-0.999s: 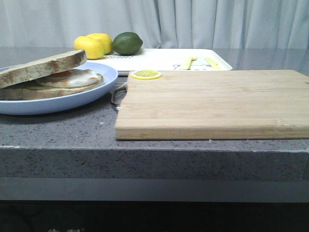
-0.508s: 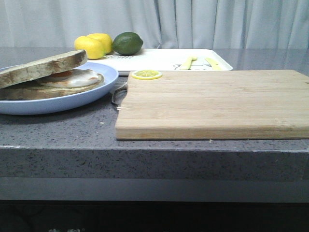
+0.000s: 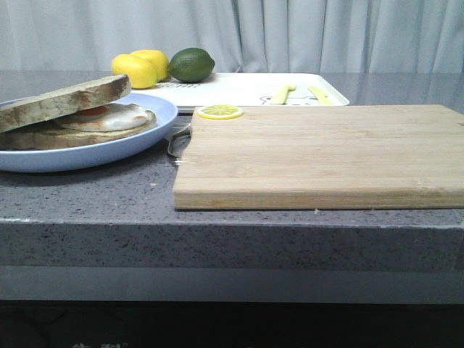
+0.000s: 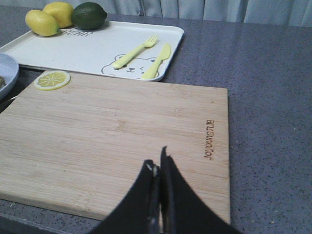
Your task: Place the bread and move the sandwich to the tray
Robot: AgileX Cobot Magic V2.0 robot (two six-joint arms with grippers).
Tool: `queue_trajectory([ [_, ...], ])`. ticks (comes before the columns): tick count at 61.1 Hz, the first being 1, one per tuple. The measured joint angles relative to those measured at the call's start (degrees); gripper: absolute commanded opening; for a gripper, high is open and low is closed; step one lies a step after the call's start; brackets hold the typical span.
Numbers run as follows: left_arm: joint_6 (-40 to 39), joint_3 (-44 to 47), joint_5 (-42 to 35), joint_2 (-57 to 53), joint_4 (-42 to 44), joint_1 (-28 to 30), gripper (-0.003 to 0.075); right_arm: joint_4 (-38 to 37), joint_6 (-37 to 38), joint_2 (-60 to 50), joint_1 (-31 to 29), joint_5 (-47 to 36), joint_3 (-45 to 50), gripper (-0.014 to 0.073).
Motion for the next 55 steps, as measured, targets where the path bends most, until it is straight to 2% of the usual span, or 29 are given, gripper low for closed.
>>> queue_trajectory([
  [21,0.0,-0.2,-0.1,3.5,-0.9,0.0,0.0618,0.0,0.0,0.0,0.0,0.0,0.0,-0.0061],
  [25,0.0,-0.2,-0.1,4.2,-1.1,0.1,0.0599,0.0,0.1,0.0,0.0,0.0,0.0,-0.0061],
  [28,0.0,-0.3,-0.1,4.4,-1.2,0.2,0.0555,0.0,0.1,0.0,0.0,0.0,0.0,-0.0061],
  [33,0.0,-0.3,-0.1,4.5,-1.6,0.2,0.0407,0.0,0.1,0.0,0.0,0.0,0.0,-0.0061],
  [43,0.0,-0.3,-0.2,4.8,-3.6,0.2,-0.0015,0.0,0.1,0.0,0.0,0.0,0.0,-0.0061],
  [55,-1.0,-0.8,-0.8,4.9,-4.9,0.3,-0.0020,0.0,0.1,0.0,0.0,0.0,0.0,-0.0061],
])
